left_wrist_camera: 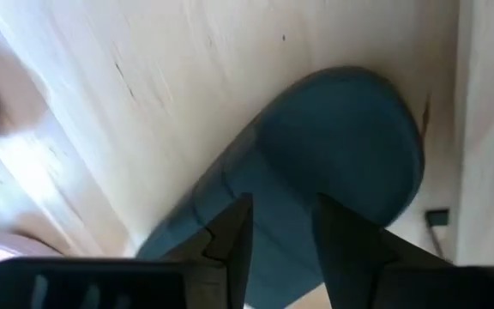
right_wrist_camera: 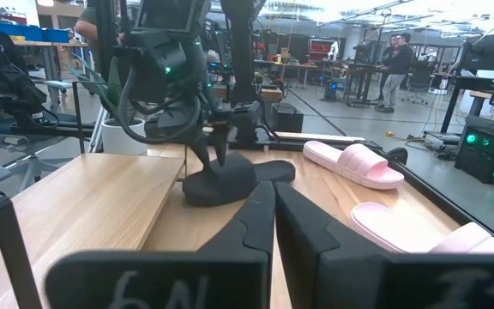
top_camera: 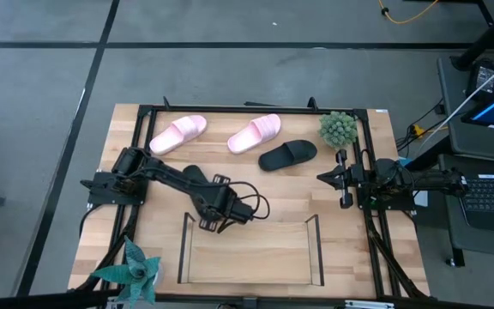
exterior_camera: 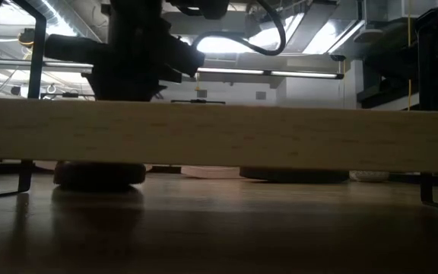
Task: Pick and place slides into the shelf
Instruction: Put the left black slide on the shelf
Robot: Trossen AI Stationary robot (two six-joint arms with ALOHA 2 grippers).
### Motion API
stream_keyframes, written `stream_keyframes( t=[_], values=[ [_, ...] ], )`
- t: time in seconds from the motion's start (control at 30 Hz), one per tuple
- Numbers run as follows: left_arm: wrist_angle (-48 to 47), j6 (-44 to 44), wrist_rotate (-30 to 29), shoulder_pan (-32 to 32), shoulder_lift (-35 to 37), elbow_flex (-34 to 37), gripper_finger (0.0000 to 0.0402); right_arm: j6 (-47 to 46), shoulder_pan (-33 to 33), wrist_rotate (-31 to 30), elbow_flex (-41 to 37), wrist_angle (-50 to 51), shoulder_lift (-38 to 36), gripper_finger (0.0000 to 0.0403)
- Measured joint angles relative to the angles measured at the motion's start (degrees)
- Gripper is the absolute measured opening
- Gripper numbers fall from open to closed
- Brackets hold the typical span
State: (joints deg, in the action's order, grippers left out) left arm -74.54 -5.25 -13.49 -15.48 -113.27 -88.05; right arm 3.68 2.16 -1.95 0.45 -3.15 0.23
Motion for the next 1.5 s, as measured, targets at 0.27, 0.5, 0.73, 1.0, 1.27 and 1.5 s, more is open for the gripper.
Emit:
stream_keyframes(
  t=[0.27,0.5,0.73,1.0,1.27,1.5],
  values=[
    [0.19,-11.17,0.16,-1.27,0.00,-0.02,0.0110,0.01,0.02,-0.01,0.00,0.00,0.00,0.0017],
    [1.35,-17.12,-0.85,-2.92,0.00,-0.02,0.0110,0.02,0.02,-0.03,0.00,-0.01,0.00,0.0017],
    [1.78,-21.19,-2.92,-5.05,0.00,-0.02,0.0110,1.23,0.02,-0.03,0.00,0.00,0.00,0.0017],
    [4.51,-22.92,-5.34,-5.37,-0.04,3.53,0.0110,1.07,-0.01,-0.02,0.00,-0.02,0.00,0.0017],
    [5.20,-22.91,-8.74,-5.18,-0.04,6.49,0.0110,1.09,0.02,-0.01,0.00,-0.39,0.01,0.0017],
    [5.18,-23.55,-10.62,-5.31,-0.02,6.71,0.0110,1.09,0.02,-0.01,0.00,-0.40,0.00,0.0017]
  ],
)
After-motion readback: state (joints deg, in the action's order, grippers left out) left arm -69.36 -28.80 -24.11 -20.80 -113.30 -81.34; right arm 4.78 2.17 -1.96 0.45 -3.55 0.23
